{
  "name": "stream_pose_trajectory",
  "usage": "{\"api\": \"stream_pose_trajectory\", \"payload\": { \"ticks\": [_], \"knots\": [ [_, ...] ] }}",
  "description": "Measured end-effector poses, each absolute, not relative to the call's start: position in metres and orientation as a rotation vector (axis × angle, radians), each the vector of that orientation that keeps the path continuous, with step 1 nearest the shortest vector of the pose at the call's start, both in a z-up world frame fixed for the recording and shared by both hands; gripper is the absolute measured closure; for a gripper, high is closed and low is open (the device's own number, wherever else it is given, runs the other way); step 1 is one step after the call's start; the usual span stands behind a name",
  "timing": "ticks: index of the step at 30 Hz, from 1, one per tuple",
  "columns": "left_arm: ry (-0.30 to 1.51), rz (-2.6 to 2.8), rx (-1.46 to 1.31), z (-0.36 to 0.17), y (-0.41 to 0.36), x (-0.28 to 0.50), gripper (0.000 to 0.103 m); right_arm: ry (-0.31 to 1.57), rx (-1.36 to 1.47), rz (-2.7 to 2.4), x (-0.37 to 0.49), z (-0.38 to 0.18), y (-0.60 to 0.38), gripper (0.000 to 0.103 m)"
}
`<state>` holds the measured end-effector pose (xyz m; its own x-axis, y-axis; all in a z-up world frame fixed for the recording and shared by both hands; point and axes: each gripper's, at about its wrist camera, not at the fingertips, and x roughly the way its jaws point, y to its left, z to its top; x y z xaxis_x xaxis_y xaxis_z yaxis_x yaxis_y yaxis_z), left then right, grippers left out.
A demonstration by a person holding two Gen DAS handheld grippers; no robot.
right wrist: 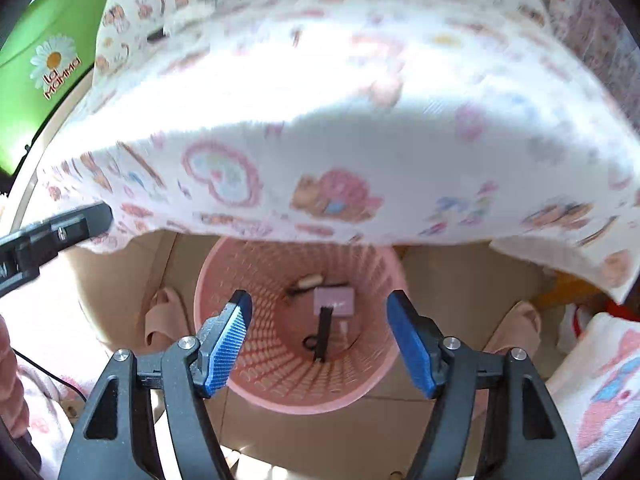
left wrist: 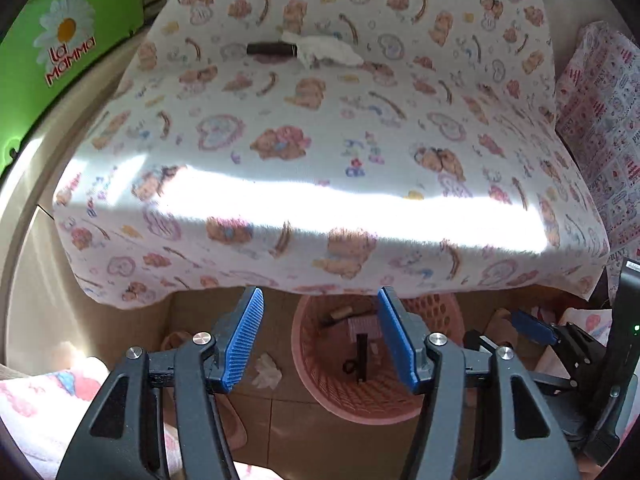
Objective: Collect trash
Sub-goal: 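Raise both open tools back over the tissue and black cylinder on the seat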
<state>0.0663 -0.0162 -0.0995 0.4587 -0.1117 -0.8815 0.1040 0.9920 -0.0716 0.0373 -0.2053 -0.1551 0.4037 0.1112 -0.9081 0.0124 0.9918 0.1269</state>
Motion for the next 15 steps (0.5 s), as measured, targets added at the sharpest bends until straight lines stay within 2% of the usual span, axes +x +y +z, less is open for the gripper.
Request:
{"api": "stream_pose_trajectory", "payload": {
  "ticks": [8, 11, 15],
  "knots": [
    [0.887, -0.1, -0.026, -0.059, -0.009, 0.057, 0.037, 1.045, 0.108, 0.052, 0.032, -0.118, -0.212, 0.031],
    [0.757, -0.031, -0.072, -0.038, 0.004, 0.045, 0.027, 0.97, 0.047, 0.049, 0.019, -0.1, -0.207, 0.031],
    [0.663, -0.002, -0.095, -0.019, 0.018, 0.045, 0.021, 0.861, 0.008, 0.08, 0.012, -0.074, -0.201, 0.031]
  ]
}}
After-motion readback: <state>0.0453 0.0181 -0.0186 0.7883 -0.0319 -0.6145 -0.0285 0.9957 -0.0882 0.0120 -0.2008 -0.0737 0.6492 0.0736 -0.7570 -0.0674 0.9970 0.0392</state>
